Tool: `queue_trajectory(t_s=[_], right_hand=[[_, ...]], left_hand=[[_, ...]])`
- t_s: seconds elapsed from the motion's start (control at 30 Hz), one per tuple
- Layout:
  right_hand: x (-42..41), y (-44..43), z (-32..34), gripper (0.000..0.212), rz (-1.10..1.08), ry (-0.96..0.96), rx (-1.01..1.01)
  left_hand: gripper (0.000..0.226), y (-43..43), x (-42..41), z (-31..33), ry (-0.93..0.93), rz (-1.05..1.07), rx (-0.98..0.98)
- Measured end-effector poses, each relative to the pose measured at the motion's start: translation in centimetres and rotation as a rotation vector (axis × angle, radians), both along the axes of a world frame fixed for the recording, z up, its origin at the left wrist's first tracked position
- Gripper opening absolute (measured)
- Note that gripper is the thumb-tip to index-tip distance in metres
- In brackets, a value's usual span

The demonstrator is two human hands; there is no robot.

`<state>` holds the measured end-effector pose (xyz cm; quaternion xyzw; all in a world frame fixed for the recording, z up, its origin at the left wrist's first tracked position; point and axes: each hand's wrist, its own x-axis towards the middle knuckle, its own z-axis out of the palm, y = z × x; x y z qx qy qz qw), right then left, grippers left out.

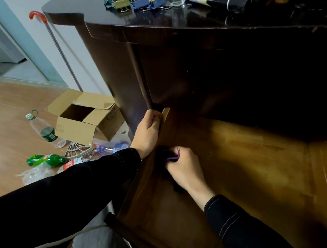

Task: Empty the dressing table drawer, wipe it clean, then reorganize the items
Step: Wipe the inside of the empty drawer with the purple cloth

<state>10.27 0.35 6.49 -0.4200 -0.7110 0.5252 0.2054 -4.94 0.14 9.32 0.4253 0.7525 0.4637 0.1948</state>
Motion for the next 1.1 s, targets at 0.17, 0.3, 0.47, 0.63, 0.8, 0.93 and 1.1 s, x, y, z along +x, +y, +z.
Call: queue_trajectory(t_s=[0.17,0.3,0.47,0.63,0.8,0.93,1.1], right_hand=[[-0.4,-1.9,0.1,0.02,-0.088,0.183,0.073],[0.7,-1.7,-0.6,0.025,0.101,-0.064,0.062],[0.0,-0.9,0.6,0.02,-0.073,0.165,0.085],[0.4,-1.7,-0.8,0.028,0.099,-0.078,0.012],[0.5,0.3,0.7,0.025,-0.027,0.131,-0.118],[0.3,-0.7,-0.3,0.026,-0.048,0.153,-0.254],[0.3,-0.2,-0.5,0.017,0.085,-0.057,-0.172]], left_hand=[[0.019,0.1,0.0,0.0,-0.011,0.004,-0.004],[0.02,0.0,-0.1,-0.1,0.007,0.018,-0.024],[0.018,0.1,-0.1,0.0,-0.037,0.014,-0.018],[0.02,0.1,-0.1,0.0,0.003,0.037,-0.048],[0.019,0.2,-0.2,-0.1,-0.007,0.017,-0.038],[0.019,0.2,-0.2,0.0,0.008,0.024,-0.037],[0.019,0.3,-0.1,-0.3,0.0,0.036,-0.036]])
